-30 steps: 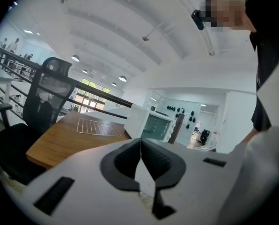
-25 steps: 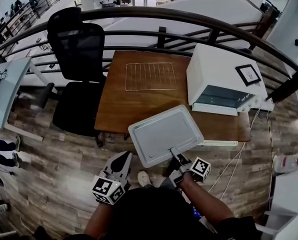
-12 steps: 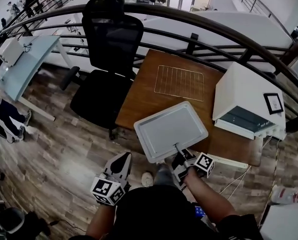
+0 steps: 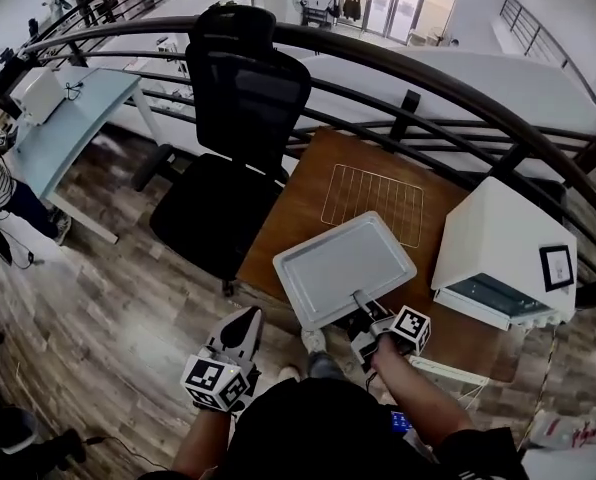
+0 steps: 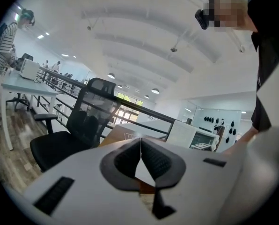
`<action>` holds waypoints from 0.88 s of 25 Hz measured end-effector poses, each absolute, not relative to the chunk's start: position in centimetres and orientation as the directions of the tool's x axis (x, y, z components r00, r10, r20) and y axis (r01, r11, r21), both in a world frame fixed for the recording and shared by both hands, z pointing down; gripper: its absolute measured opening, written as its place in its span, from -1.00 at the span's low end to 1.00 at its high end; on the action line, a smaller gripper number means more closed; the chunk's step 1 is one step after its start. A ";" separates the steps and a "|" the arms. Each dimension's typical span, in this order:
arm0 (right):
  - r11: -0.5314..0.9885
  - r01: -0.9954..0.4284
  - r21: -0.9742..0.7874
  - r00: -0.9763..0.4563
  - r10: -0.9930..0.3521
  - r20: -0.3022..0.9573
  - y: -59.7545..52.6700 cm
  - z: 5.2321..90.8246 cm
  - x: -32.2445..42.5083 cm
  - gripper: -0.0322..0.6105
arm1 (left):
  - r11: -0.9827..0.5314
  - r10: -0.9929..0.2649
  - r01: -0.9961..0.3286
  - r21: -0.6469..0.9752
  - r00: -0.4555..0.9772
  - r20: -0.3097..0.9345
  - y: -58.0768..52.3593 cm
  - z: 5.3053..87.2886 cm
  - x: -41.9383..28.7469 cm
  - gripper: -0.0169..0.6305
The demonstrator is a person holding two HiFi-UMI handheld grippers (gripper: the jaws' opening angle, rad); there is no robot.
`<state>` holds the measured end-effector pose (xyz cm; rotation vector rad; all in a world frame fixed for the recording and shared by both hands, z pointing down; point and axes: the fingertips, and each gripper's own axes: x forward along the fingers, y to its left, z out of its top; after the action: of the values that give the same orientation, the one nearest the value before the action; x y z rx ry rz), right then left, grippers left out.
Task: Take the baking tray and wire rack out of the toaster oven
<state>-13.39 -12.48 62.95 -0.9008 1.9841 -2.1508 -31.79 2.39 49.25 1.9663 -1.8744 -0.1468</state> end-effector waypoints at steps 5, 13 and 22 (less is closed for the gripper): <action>-0.155 -0.359 -0.921 -0.827 -0.405 0.390 -16.3 63.4 -14.4 -0.68 | 0.001 -0.974 -0.931 0.365 0.081 0.210 -0.7 49.3 -32.4 -0.91; -0.172 -0.419 -0.892 -0.817 -0.356 0.453 -19.7 65.2 -15.1 -0.67 | 0.005 -0.967 -0.937 0.350 0.085 0.239 -4.6 49.7 -32.8 -0.91; 0.006 -0.701 -0.713 -0.676 -0.323 0.662 -22.9 67.8 -14.5 -0.68 | 0.023 -0.961 -0.936 0.351 0.076 0.266 -6.4 50.2 -32.9 -0.91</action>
<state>-14.50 -22.90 67.83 -1.2965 2.4218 -2.1014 -32.94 -6.45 50.24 1.9275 -1.8738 -0.0768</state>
